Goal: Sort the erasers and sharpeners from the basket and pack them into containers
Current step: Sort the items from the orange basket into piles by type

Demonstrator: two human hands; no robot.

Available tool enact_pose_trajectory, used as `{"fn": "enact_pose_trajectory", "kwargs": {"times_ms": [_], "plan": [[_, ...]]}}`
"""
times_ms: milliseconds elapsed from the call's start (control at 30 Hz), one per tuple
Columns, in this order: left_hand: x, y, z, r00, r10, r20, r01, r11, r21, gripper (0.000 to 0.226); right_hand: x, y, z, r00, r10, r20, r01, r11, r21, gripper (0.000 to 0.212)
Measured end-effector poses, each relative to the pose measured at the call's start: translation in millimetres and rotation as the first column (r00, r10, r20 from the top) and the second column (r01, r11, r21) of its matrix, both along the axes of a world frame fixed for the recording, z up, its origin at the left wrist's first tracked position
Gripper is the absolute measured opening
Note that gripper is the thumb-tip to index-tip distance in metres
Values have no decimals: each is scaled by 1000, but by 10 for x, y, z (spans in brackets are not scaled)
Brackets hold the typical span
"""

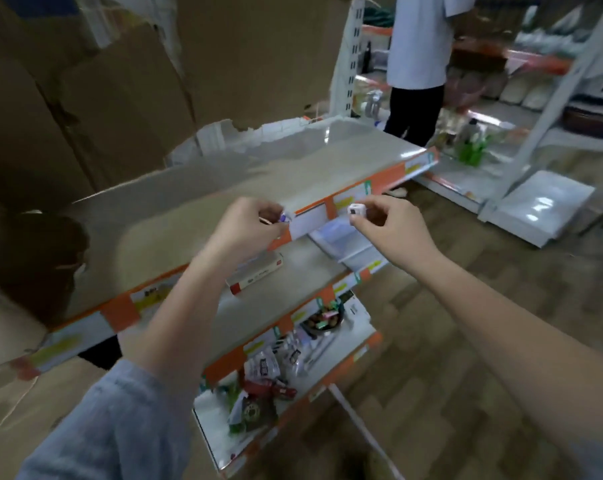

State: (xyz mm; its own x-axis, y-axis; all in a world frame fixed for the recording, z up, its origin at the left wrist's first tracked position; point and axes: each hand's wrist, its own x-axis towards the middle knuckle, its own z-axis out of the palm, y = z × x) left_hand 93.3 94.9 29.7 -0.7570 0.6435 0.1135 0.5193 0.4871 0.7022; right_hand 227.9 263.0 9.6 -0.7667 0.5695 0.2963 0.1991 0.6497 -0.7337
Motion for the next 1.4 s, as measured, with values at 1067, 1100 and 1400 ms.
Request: {"fn": "enact_pose_trajectory", "kwargs": {"times_ms": [1067,1100,1400], "plan": [[8049,1885,113,-77,-989,129,987,-57,149,16,8154,-1249,342,-137,-989,-49,990,-137,7,16],[8301,1844,111,-128,-984,127,984,-109,144,15,8337,-1374,346,-192,-980,-57,981,-192,1,16],[10327,1495,89,-510,-854,107,859,-498,120,12,9663,-2178,236,-572,-816,-84,820,-573,-14,14]]}}
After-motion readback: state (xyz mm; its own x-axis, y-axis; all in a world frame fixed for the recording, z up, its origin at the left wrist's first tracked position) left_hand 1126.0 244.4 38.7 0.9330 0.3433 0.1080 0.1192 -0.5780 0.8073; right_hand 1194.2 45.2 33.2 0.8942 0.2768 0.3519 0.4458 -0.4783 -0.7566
